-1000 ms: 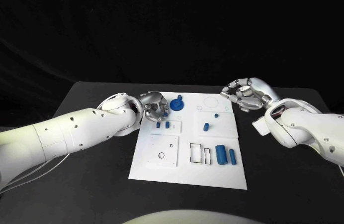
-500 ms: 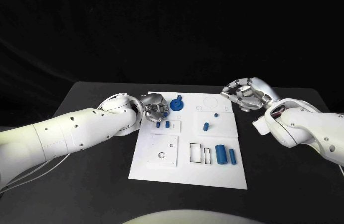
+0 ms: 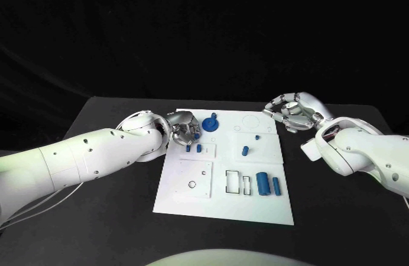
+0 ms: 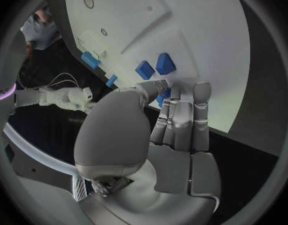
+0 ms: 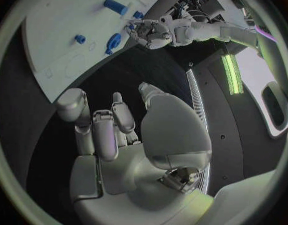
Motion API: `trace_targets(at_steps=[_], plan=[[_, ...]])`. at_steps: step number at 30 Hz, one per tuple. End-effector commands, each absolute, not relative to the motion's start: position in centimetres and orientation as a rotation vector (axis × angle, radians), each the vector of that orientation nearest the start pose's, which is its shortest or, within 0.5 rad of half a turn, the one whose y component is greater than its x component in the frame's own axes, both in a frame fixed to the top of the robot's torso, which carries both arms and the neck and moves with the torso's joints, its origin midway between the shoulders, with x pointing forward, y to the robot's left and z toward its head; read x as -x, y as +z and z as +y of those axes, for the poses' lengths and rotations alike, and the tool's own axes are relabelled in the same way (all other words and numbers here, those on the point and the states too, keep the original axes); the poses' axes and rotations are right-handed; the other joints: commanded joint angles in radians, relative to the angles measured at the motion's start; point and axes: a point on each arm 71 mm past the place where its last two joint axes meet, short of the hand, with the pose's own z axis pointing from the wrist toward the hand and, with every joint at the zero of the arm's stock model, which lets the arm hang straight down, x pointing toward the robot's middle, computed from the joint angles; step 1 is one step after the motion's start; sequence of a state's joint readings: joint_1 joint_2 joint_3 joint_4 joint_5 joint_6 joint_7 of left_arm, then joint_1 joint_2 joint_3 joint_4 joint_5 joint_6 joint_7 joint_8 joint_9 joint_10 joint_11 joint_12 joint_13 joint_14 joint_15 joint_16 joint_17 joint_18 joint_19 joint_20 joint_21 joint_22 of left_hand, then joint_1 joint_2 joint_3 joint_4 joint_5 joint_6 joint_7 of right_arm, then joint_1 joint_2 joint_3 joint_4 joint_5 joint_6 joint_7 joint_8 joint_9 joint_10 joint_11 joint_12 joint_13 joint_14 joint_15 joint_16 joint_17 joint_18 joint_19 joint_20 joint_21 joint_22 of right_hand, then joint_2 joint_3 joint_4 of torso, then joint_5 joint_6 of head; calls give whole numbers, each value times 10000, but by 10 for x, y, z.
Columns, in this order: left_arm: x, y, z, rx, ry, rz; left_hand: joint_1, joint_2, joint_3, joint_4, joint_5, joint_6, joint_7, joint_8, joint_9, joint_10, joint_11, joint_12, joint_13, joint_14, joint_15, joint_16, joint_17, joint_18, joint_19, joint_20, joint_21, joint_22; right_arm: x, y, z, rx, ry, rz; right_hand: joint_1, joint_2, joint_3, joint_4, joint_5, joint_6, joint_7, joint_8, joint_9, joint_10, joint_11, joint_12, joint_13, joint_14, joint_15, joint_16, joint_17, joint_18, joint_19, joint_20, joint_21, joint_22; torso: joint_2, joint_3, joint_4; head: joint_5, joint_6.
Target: Assemble the parts on the task board
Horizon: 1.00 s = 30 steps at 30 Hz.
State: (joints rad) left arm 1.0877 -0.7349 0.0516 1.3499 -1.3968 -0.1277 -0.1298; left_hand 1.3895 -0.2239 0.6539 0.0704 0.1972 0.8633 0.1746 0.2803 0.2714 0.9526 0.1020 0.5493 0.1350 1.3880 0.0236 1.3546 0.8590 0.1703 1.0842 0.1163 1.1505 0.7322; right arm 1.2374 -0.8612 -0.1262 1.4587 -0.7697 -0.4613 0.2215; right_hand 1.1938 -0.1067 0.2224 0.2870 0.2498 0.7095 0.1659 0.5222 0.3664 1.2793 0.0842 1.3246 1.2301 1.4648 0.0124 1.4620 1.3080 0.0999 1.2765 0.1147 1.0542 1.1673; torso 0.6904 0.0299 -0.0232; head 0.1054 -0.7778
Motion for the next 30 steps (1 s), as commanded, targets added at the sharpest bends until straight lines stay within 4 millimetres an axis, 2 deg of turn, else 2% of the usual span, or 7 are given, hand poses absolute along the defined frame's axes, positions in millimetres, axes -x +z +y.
trace_targets(at_steps=[1,20,21,24,25,26,30], plan=[[-502,-238,198,-418,-6053,19359,15,-141,30,-50,-18,-16,-10,-77,-33,-139,26,-95,-19,-98,17,-86,-102,-23,-102,8,-70,-61,-494,-189,-232,-3755,10310,15627,-11,124,-52,14,34,-34,-7,34,-8,-12,-10,-43,1,376,-29,-60,268,193,-22,-1,-53,-4,6,-3,3,6,0],[-506,-238,208,-161,-5881,19053,66,-194,-13,-107,1,-63,63,-274,-194,-845,150,-23,29,-313,109,-225,-576,44,-373,89,-266,-427,-495,-190,-235,-3796,10164,15651,2,126,-91,-5,48,-59,-9,58,-19,-99,-13,-124,-113,355,-33,-104,191,217,-78,-5,-178,-89,4,2,-6,17,10],[-507,-238,209,-126,-5888,18999,70,-207,0,-110,8,-113,73,-324,-226,-955,165,-45,9,-341,128,-243,-640,51,-396,104,-278,-454,-495,-190,-235,-3794,10148,15673,91,122,-94,-41,41,-88,-4,75,-31,-422,-9,-408,-467,318,-30,-162,99,240,-147,-4,-312,-177,5,1,-7,15,14],[-508,-235,213,69,-5992,18766,97,-243,31,-133,19,-218,76,-418,-290,-1212,200,-122,-57,-482,149,-367,-1000,112,-605,130,-436,-761,-495,-190,-235,-3757,10083,15766,420,116,-89,-83,-18,-127,-6,184,-80,-2167,-10,-2284,-2658,55,-25,-577,-521,383,-572,-1,-1135,-724,5,3,-18,16,21],[-509,-234,215,150,-6040,18705,110,-247,44,-143,21,-199,75,-417,-298,-1276,214,-140,-79,-580,161,-460,-1229,144,-724,139,-528,-929,-496,-191,-236,-3728,10063,15794,695,96,2,-200,-78,-108,-6,216,-103,-2998,-14,-3244,-3719,-22,-29,-696,-681,429,-713,-3,-1423,-911,2,4,-21,10,25],[-510,-232,217,285,-6113,18621,126,-253,50,-158,16,-171,51,-407,-300,-1308,216,-146,-91,-613,164,-488,-1277,150,-754,143,-548,-959,-496,-191,-236,-3684,10030,15839,993,86,159,-325,-229,-76,-8,221,-141,-3435,-11,-3882,-4271,-115,-28,-843,-895,475,-848,-6,-1707,-1095,2,3,-23,-5,31],[-511,-227,225,720,-6323,18497,57,-331,-19,-143,-8,-136,53,-406,-316,-1428,238,-173,-133,-736,184,-603,-1554,153,-815,163,-596,-1008,-497,-193,-238,-3486,9879,16065,1441,-199,752,-496,-464,162,32,-32,-437,-3458,14,-5318,-5634,-381,-17,-1385,-1736,510,-965,13,-2139,-1300,-4,-4,-7,-31,42]])
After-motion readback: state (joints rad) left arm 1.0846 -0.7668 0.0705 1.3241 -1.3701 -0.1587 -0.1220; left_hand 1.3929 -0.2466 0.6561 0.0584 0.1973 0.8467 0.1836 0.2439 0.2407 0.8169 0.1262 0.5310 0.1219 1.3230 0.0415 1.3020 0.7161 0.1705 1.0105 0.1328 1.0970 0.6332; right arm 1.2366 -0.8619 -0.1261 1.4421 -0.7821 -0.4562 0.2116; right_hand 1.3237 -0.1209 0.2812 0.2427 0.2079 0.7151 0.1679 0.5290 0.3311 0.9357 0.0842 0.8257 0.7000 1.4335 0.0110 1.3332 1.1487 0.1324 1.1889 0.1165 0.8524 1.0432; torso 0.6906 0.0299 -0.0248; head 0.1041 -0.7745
